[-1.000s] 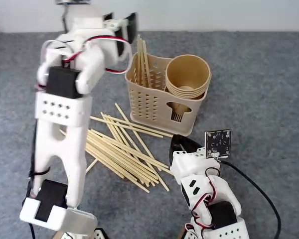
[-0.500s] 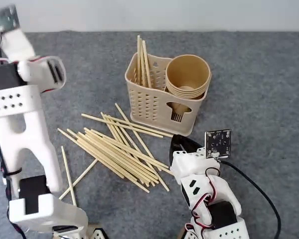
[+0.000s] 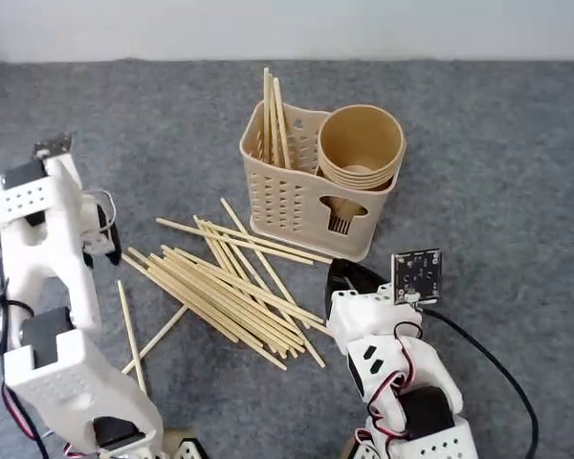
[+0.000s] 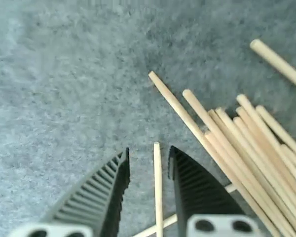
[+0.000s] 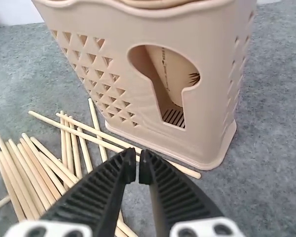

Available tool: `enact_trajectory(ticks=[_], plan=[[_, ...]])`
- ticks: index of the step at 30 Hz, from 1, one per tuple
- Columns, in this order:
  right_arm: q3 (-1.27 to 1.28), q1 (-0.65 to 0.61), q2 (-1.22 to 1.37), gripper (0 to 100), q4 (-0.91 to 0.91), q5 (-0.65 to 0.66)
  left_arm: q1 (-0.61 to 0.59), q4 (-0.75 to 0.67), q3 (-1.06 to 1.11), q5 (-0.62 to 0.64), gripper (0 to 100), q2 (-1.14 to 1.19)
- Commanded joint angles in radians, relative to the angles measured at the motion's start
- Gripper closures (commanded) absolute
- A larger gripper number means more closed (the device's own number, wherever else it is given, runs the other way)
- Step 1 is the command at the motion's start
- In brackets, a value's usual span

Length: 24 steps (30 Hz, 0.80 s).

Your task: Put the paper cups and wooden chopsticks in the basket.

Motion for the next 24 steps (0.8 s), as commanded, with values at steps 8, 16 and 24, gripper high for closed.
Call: enact_trajectory(ticks=[8, 16, 24], plan=[[0.002, 0.001, -0.018, 96.3, -0.008, 0.021, 0.057, -0.061, 0.177, -0.038, 88, -0.011], [0.002, 0.001, -0.018, 96.3, -0.008, 0.021, 0.063, -0.258, 0.338, -0.037, 88, -0.005], [0.002, 0.001, -0.018, 96.3, -0.008, 0.021, 0.060, -0.264, 0.357, -0.032, 92, -0.011]])
